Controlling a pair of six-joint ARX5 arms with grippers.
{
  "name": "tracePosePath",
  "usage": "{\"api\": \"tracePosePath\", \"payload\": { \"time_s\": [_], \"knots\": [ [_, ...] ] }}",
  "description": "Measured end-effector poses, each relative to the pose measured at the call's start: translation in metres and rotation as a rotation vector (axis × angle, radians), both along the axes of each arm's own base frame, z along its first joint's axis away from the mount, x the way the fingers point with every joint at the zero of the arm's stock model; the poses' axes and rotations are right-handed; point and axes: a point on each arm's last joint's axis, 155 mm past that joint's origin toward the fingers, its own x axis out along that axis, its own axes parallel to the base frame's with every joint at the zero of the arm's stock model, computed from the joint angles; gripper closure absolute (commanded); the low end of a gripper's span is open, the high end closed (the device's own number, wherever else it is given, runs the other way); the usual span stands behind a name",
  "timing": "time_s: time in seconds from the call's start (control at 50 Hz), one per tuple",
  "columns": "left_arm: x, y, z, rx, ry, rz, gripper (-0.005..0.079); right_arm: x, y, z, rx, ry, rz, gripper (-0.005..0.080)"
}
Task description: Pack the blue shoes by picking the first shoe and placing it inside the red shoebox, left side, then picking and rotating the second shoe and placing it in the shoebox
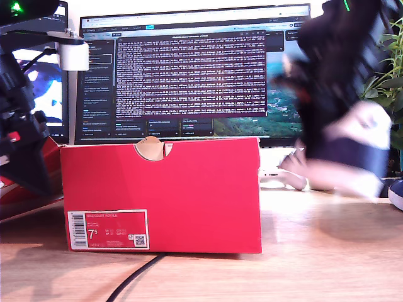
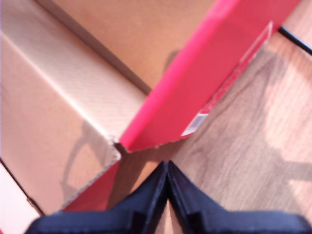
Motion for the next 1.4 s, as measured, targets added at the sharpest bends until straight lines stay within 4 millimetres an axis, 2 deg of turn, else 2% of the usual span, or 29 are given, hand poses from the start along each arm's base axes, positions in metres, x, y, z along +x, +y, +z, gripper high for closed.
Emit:
{"api": "tracePosePath", "payload": {
  "time_s": [0.14,0.2,0.36,0.58,0.76,0.88,0.98,1.18,1.4],
  "knots": [
    [-0.001,-0.002,0.000,-0.002,0.001,-0.007,0.0761,0.013,0.034,0.053,0.090,-0.126,0.012,0.0765],
    [-0.001,-0.002,0.000,-0.002,0.001,-0.007,0.0761,0.020,0.047,0.068,0.130,-0.181,0.016,0.0765],
    [-0.001,-0.003,0.000,-0.002,0.000,-0.011,0.0761,0.024,0.074,0.084,0.214,-0.222,-0.019,0.0765],
    [0.003,-0.007,0.004,-0.020,-0.024,-0.012,0.0761,0.033,0.096,0.100,0.302,-0.263,-0.061,0.0765],
    [0.003,-0.007,0.004,-0.019,-0.024,-0.012,0.0761,0.037,0.108,0.082,0.319,-0.203,-0.091,0.0765],
    [0.003,-0.007,0.004,-0.019,-0.023,-0.012,0.0761,0.044,0.130,0.064,0.347,-0.172,-0.093,0.0765],
    [0.003,-0.007,0.004,-0.019,-0.023,-0.012,0.0761,0.041,0.149,0.045,0.355,-0.127,-0.079,0.0765],
    [0.003,-0.007,0.004,-0.019,-0.023,-0.012,0.0761,0.037,0.171,0.013,0.362,-0.048,-0.092,0.0765],
    [0.003,-0.007,0.004,-0.019,-0.023,-0.012,0.0761,0.046,0.177,-0.007,0.363,-0.030,-0.113,0.0765]
  ]
}}
